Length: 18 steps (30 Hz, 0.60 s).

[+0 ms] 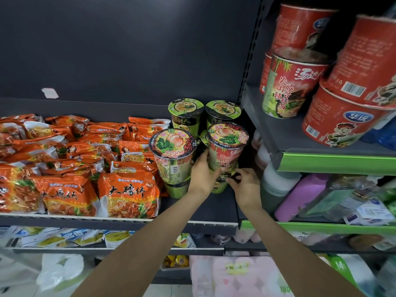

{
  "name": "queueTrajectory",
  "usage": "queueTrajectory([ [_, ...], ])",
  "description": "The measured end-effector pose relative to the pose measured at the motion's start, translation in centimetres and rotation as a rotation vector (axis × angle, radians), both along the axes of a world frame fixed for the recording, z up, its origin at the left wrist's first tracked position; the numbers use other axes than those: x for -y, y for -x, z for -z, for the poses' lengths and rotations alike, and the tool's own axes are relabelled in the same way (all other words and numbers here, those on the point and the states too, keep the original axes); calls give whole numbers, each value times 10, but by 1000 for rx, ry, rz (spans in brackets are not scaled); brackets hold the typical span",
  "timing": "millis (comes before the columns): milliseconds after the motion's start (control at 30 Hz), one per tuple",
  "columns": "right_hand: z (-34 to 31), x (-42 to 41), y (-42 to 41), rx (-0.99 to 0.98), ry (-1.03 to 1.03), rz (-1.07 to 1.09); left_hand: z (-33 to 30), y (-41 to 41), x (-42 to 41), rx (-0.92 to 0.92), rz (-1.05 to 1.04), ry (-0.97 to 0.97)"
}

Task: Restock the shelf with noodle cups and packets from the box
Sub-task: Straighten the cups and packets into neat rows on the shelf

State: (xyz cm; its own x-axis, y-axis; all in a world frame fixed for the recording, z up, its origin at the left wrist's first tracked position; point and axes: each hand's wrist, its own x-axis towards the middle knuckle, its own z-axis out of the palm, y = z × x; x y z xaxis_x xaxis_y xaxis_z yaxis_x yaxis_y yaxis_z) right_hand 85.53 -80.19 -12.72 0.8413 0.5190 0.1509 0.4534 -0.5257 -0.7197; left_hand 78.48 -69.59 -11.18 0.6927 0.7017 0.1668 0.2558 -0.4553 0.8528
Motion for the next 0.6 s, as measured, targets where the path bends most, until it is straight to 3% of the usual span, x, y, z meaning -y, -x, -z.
queueTrajectory([
  [133, -7, 7, 14, -51, -55, 5, -4, 25, 7, -13, 44, 23],
  [400, -23, -4, 61, -234, -58, -184, -1, 101, -10, -224, 220, 112],
  [500, -26, -18, 77, -258, -51, -212, 1, 129, -30, -244, 147, 93],
  [600, -25, -34, 86, -224, -12, -244, -4, 147, -49, -140, -33, 56],
])
